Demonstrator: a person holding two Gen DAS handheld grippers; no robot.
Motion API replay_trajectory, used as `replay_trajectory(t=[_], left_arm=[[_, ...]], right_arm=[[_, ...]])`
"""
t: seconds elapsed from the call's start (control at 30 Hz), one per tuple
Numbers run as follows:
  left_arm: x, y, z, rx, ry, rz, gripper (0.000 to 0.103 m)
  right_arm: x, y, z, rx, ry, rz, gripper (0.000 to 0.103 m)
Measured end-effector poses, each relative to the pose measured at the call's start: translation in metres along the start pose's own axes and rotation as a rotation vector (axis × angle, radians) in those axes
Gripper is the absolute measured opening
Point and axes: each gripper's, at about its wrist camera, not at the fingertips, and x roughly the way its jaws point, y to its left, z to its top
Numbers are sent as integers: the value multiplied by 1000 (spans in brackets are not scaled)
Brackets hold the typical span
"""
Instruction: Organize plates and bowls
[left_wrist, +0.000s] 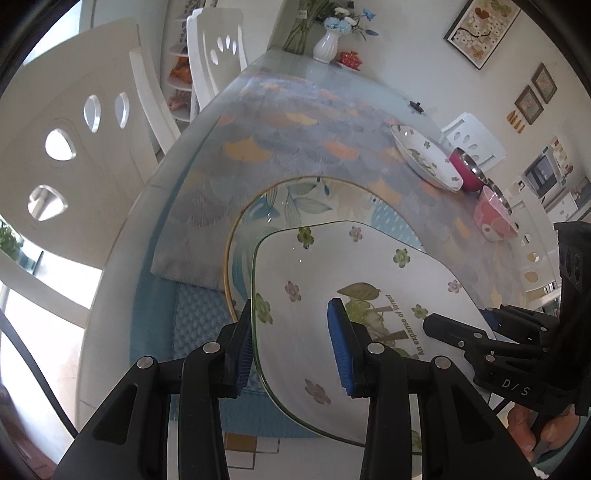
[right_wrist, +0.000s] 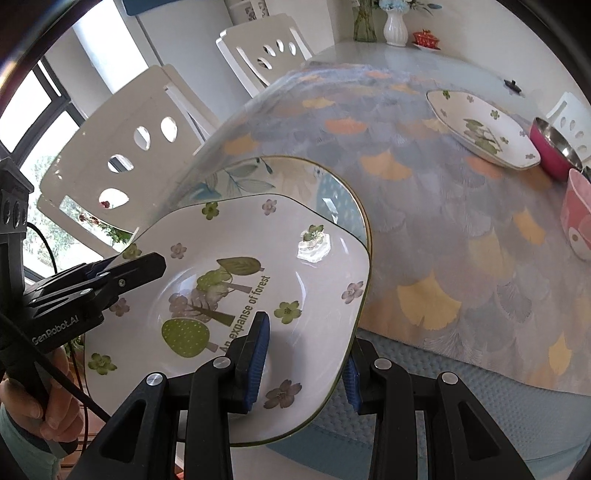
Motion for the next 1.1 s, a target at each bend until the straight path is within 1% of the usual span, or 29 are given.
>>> replay_trajectory(t=[0.23,0.4,0.47,0.53,0.6,0.67,0.77,0.83,0.9,1.03,1.1], left_arm=[[8,2,4,-11,9,-1,34],[12,7,10,-20,25,13,34],[14,11,12,-31,36,0,33],[10,12,16,-32,17,-1,32],[8,12,21,-17,14,24,32],[6,16,26,-23,4,21,35],[6,24,33,-43,16,35,35],[-1,28,37,-54,-1,44,35],[-7,31,43,-64,-14,43,35],[-16,30,66,-49,-48,40,35],[-21,23,82,-23,-78,35,35]], right_arm=[[4,1,3,-12,-13,-52,35],[6,5,9,-10,5,-100,35],[7,8,9,-14,11,-124,36],[11,9,9,-13,24,-155,36],[13,8,11,-8,31,-168,36],[12,10,13,-11,28,-178,36],[15,16,19,-46,41,-201,36],[17,19,20,-66,51,-219,36],[17,18,21,-57,61,-217,36],[7,7,29,16,52,-152,36],[0,3,38,47,39,-123,36]])
